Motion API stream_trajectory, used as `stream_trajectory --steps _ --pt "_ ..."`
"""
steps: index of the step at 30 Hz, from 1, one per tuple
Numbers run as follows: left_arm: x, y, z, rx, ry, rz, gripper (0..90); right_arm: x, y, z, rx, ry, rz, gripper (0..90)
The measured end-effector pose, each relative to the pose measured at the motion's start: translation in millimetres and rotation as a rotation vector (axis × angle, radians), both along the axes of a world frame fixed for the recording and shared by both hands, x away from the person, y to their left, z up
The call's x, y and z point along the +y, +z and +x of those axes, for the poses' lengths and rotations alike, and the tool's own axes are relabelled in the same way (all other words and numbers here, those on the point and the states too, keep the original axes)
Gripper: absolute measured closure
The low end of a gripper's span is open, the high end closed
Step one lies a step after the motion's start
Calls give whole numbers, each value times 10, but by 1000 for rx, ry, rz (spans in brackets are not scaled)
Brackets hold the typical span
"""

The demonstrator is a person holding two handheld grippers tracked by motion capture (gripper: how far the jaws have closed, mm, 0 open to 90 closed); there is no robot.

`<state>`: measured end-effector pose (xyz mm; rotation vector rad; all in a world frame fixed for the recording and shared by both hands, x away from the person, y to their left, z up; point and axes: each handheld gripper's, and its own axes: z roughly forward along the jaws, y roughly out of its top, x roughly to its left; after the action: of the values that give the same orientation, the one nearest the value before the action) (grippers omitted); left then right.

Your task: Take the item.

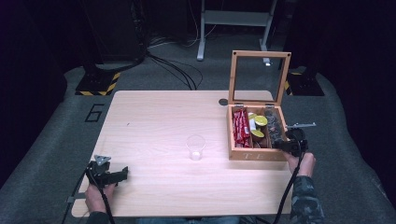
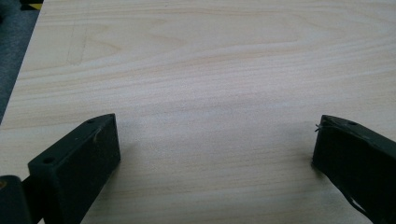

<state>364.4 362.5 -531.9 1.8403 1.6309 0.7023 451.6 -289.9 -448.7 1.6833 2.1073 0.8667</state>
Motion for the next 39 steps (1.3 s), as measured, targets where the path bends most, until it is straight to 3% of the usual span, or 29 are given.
stream_trajectory --steps 11,18,23,27,39 --pt "-1 2 -1 2 1 3 8 9 200 -103 -106 5 -26 887" --pt "-3 3 -5 4 0 1 9 -5 273 -154 -131 -3 -28 900" --pt "-5 -1 -4 -2 3 2 10 -4 243 -128 -112 3 -38 900" --pt "-5 0 -4 -1 3 2 10 32 292 -133 -135 8 -57 900" --pt "-5 -1 -4 -2 3 2 10 85 500 -163 -186 28 -47 900"
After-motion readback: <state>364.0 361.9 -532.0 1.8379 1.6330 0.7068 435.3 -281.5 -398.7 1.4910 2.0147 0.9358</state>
